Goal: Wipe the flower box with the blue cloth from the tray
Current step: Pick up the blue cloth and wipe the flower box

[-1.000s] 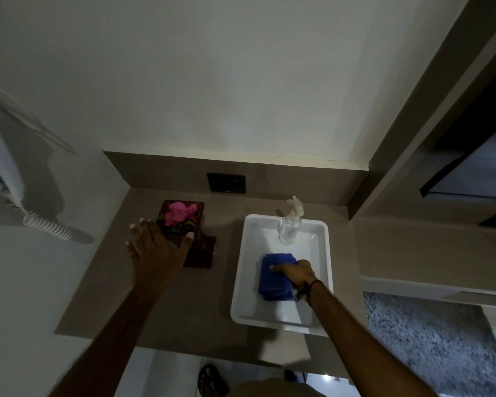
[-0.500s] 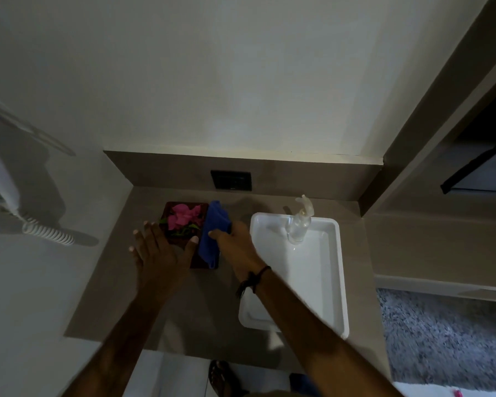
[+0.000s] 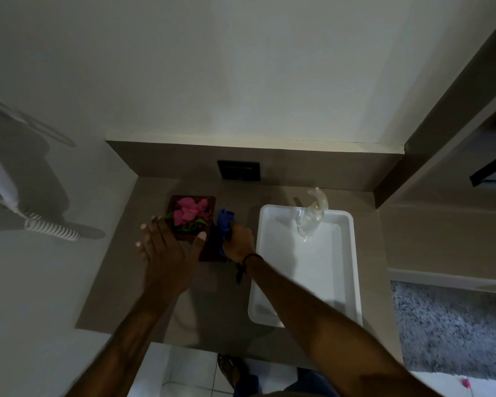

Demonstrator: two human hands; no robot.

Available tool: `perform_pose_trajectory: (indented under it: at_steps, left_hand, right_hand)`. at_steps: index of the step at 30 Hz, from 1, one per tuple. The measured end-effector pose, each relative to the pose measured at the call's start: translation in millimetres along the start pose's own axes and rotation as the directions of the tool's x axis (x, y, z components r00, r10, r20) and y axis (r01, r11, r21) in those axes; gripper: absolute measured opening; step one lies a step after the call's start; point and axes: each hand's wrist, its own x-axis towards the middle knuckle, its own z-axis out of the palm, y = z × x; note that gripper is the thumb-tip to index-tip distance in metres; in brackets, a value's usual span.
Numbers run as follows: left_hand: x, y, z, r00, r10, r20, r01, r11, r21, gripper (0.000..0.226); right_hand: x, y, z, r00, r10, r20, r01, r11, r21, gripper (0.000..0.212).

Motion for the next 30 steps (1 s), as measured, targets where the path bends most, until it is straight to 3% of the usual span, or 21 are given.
perform_pose_trajectory:
  at_steps: [8, 11, 15, 18, 23, 27, 30]
  left_hand:
    - [2, -3, 5, 1.0, -0.006, -0.016, 0.007, 1.0, 0.019, 0.11]
    - [2, -3, 6, 1.0, -0.006, -0.026, 0.006, 1.0, 0.021, 0.107]
    - [1, -2, 5, 1.0, -0.018, -0.011, 0.018, 1.0, 0.022, 0.112]
    - [0, 0, 2, 1.0, -0.012, -0.009, 0.012, 0.999, 0.029, 0.118]
    - [0, -1, 3, 1.0, -0.009, -0.009, 0.01, 1.0, 0.022, 0.118]
    - [1, -4, 6, 1.0, -0.005, -0.023, 0.005, 1.0, 0.014, 0.112]
    - [2, -6, 8, 1.0, -0.005, -0.029, 0.006, 1.0, 0.019, 0.114]
  right_hand:
    - [-22, 11, 6, 0.999, 0.004, 0.047, -0.004, 1.0, -0.015, 0.021]
    - [-38, 3, 1, 0.995, -0.074, 0.065, 0.07, 0.996, 0.057, 0.024]
    - [-70, -18, -10, 0.983, -0.167, -0.081, 0.184, 0.933, 0.31, 0.021]
    - [-83, -27, -15, 0.968, -0.188, -0.166, 0.239, 0.893, 0.382, 0.032]
    - [-71, -13, 9, 0.97, -0.164, -0.18, 0.213, 0.929, 0.302, 0.025]
    - [-40, 4, 21, 0.998, -0.046, -0.04, 0.047, 0.999, 0.022, 0.024]
    - [-15, 0, 13, 0.998, -0.001, -0.057, -0.003, 0.997, -0.076, 0.024]
